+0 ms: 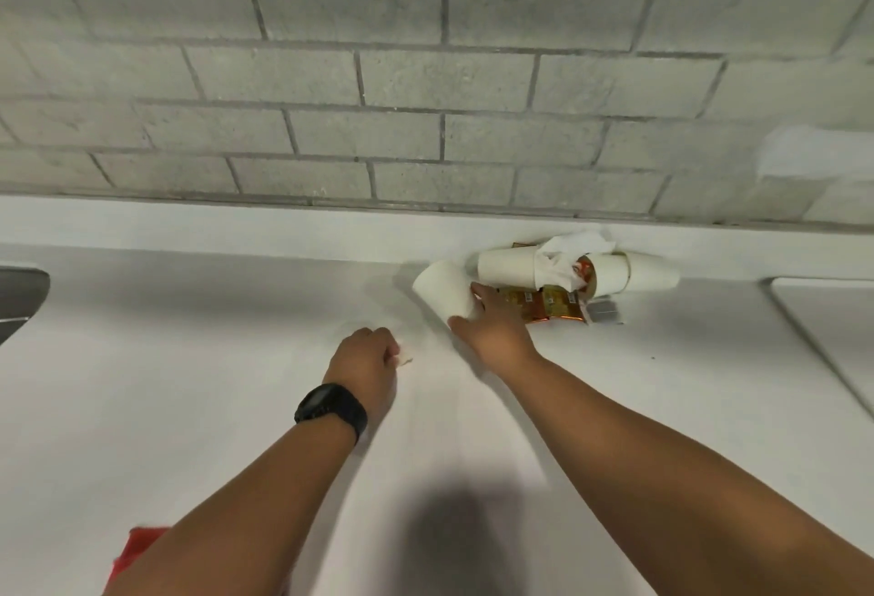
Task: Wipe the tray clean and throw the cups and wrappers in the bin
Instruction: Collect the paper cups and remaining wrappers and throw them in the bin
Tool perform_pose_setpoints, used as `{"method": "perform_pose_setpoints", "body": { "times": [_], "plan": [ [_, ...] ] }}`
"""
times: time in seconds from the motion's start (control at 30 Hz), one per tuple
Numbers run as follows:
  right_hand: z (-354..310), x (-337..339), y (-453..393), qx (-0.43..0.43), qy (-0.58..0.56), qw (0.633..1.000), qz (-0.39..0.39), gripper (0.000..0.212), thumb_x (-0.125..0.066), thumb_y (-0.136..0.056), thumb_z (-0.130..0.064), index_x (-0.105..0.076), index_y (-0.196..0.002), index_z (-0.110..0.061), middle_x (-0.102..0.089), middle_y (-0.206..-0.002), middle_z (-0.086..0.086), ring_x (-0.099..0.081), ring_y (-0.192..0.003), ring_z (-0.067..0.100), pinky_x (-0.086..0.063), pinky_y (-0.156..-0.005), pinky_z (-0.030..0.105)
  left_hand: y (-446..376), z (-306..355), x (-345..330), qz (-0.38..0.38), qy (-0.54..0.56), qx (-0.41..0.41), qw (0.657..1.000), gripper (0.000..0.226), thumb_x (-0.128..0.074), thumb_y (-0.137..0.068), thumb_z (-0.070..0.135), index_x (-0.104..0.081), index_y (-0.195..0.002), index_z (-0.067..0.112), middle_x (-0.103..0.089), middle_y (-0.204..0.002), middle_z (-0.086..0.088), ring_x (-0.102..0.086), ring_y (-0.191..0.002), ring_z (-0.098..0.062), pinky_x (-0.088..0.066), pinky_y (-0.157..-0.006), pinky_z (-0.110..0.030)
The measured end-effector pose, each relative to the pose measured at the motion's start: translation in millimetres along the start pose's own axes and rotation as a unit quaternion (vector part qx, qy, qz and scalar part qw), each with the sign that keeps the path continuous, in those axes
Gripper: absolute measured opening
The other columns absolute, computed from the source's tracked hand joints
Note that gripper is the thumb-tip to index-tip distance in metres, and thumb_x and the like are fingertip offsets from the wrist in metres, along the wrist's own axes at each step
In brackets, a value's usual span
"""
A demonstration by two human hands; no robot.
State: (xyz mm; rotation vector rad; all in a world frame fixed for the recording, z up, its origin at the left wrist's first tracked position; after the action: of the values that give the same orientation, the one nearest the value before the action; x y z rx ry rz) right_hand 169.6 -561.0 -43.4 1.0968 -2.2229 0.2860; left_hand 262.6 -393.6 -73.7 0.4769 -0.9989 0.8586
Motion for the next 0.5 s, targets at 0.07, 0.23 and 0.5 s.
{"method": "perform_pose_setpoints", "body": {
  "times": [0.07,0.23,0.5],
  "plan": [
    [10,10,22,-0.002,-0.043,0.999,0.001,0.06,-0.064,-0.086,-0.023,-0.042,-0.141,-0.016,-0.053,-0.132,0.003,-0.055,-0.092,0.016,-0.043,-0.067,0.02,9,7,-1,0.0,0.026,0.016,1.0,0.009,-0.052,-0.089,0.013,-0.061,-0.087,0.015,-0.054,-0.091,0.001,-0.055,-0.084,-0.019,-0.039,-0.072,-0.025],
    [38,36,64,-0.021,-0.118,0.993,0.019,0.066,-0.067,-0.083,-0.026,-0.039,-0.143,-0.028,-0.058,-0.117,-0.004,-0.056,-0.076,0.002,-0.039,-0.058,0.009,36,37,-11,-0.001,0.083,0.027,0.996,0.011,-0.053,-0.087,0.013,-0.059,-0.08,0.017,-0.059,-0.09,0.0,-0.054,-0.078,-0.014,-0.035,-0.061,-0.019],
    [80,114,120,-0.039,-0.167,0.982,0.079,0.064,-0.069,-0.082,-0.027,-0.042,-0.14,-0.029,-0.055,-0.117,-0.007,-0.057,-0.089,0.008,-0.043,-0.069,0.02,80,119,-16,0.002,0.192,0.023,0.981,0.009,-0.06,-0.088,0.025,-0.062,-0.081,0.021,-0.066,-0.084,0.008,-0.06,-0.079,-0.007,-0.039,-0.062,-0.019]
  ]
}}
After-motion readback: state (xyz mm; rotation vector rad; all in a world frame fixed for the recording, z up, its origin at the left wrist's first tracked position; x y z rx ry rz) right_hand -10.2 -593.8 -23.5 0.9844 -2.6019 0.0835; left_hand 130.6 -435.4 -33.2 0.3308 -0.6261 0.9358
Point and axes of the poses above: each hand's wrist, its own y-axis away from the middle knuckle, its own x-axis out of the back of the hand, z = x × y, the point moved 8 cm from there along -y, towards the middle knuckle
